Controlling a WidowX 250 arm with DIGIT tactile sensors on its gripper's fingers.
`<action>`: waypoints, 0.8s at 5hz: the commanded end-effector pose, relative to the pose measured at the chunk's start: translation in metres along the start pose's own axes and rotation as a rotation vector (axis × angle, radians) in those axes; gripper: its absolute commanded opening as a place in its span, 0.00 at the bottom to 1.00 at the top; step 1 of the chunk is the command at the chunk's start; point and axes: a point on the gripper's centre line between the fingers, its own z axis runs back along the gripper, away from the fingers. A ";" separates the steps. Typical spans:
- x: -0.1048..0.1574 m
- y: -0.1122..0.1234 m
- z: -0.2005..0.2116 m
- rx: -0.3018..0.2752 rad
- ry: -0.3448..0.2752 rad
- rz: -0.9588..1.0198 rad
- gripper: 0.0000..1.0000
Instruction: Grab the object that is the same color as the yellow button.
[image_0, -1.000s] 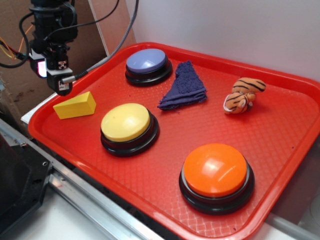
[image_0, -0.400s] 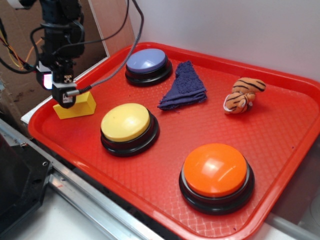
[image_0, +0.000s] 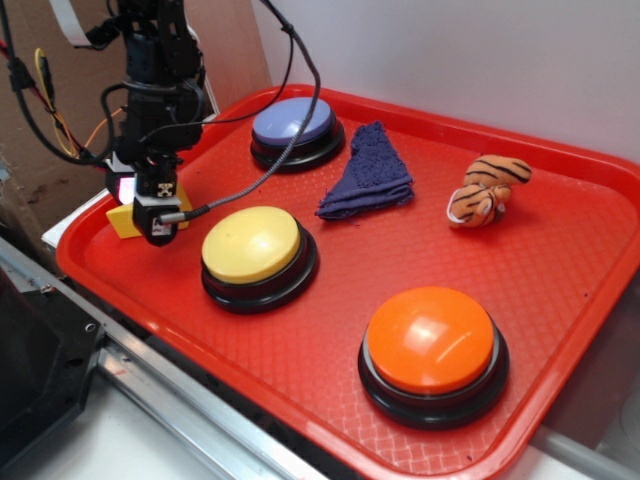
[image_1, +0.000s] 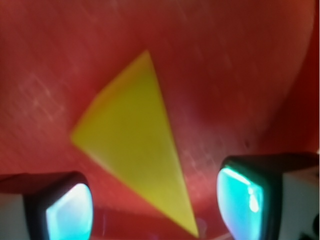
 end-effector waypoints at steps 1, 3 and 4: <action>0.010 0.000 0.003 0.014 -0.043 0.006 0.00; 0.004 -0.004 0.008 0.057 -0.030 0.038 0.00; -0.001 -0.008 0.015 0.078 -0.049 0.048 0.00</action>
